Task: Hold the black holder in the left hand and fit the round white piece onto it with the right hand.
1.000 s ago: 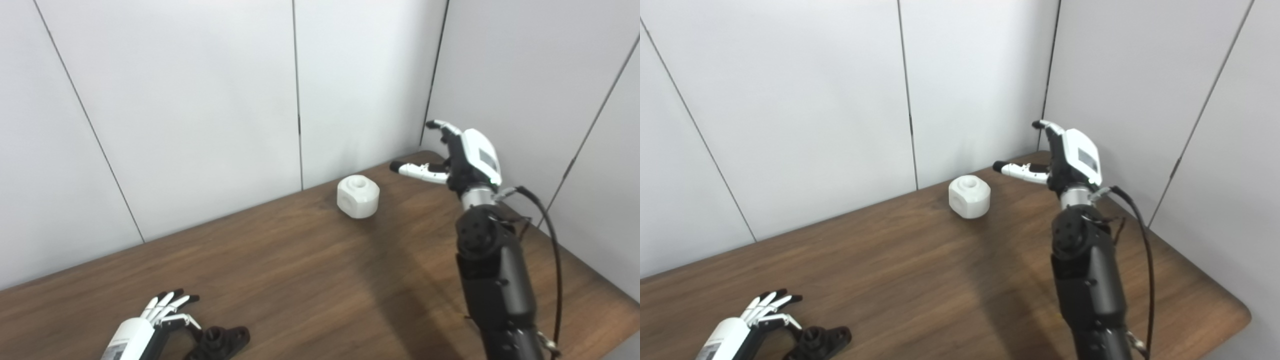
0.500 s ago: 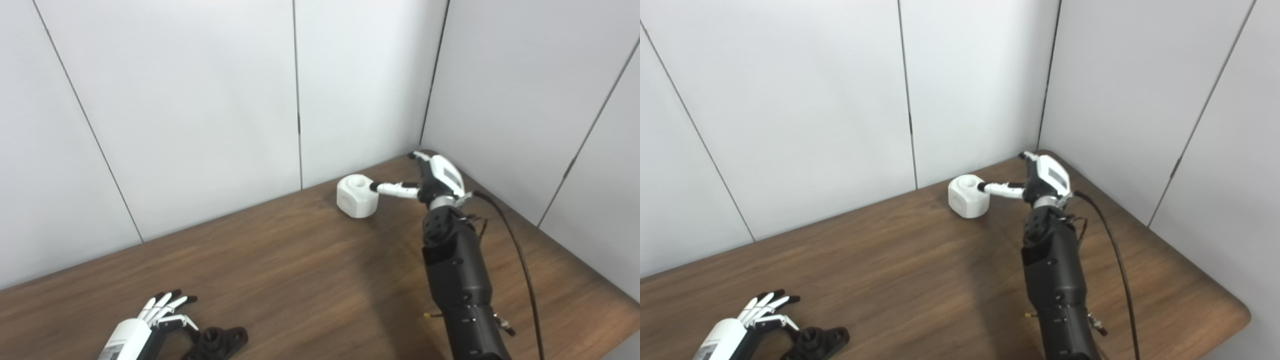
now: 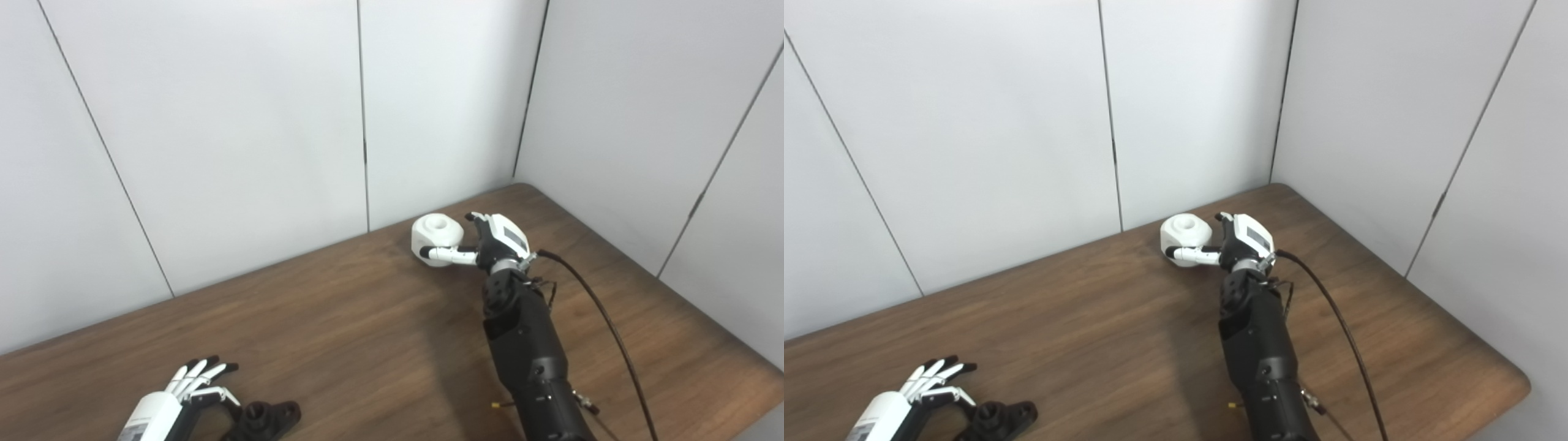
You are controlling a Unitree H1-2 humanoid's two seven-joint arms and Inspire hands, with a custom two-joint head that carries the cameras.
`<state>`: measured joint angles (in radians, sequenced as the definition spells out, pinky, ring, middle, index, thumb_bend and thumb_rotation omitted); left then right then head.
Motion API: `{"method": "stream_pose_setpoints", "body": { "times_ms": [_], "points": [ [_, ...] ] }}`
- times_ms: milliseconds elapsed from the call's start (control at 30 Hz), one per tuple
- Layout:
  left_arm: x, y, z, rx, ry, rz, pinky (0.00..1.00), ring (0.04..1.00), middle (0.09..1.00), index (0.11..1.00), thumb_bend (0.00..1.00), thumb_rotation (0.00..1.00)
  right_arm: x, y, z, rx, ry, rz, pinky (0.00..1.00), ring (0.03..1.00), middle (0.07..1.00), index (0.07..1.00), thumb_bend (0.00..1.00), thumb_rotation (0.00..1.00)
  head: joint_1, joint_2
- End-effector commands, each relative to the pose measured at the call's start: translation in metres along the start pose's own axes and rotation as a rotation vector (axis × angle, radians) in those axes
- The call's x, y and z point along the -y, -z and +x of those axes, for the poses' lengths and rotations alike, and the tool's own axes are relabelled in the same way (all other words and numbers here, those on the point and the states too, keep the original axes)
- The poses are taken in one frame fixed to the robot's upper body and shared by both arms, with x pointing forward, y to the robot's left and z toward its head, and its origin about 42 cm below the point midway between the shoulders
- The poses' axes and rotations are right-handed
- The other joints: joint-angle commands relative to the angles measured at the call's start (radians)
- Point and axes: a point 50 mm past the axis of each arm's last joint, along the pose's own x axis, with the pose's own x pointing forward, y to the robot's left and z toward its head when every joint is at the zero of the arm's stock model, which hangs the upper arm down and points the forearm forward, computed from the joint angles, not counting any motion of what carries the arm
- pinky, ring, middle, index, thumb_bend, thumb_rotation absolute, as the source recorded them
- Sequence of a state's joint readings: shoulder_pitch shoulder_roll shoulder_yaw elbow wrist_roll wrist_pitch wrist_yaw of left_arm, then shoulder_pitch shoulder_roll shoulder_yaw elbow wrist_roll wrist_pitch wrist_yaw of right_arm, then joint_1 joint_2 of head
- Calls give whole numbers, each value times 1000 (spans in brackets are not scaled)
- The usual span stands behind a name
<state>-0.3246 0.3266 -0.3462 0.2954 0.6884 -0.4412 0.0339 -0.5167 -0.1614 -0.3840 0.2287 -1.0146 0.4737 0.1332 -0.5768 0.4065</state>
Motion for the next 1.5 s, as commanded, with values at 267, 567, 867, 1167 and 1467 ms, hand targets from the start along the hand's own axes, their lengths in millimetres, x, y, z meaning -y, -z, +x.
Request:
{"method": "stream_pose_setpoints", "body": {
  "times_ms": [267, 567, 867, 1167, 1467],
  "points": [
    [-12, 7, -8, -13, 9, 37, 1000, 961, 885, 483, 516, 49, -16, -31, 8, 33, 55, 37, 759, 932, 983, 906, 995, 599, 5, -6],
    [-11, 9, -11, -15, 8, 35, 1000, 958, 887, 483, 516, 49, -23, -35, 12, 36, 99, 65, 719, 918, 954, 855, 947, 543, 9, -7],
    [-13, 10, -15, -19, 9, 36, 1000, 958, 892, 483, 516, 50, -34, -32, 14, 23, 201, 37, 623, 838, 856, 615, 741, 310, 11, -3],
    [-15, 9, -14, -13, 15, 34, 1000, 961, 895, 483, 516, 49, -36, -28, 12, 29, 251, 54, 573, 777, 807, 487, 509, 142, 14, 1],
    [-16, 8, -13, -10, 18, 32, 1000, 968, 895, 483, 516, 49, -35, -25, 9, 47, 253, 68, 563, 766, 802, 484, 510, 139, 21, 7]
  ]
}}
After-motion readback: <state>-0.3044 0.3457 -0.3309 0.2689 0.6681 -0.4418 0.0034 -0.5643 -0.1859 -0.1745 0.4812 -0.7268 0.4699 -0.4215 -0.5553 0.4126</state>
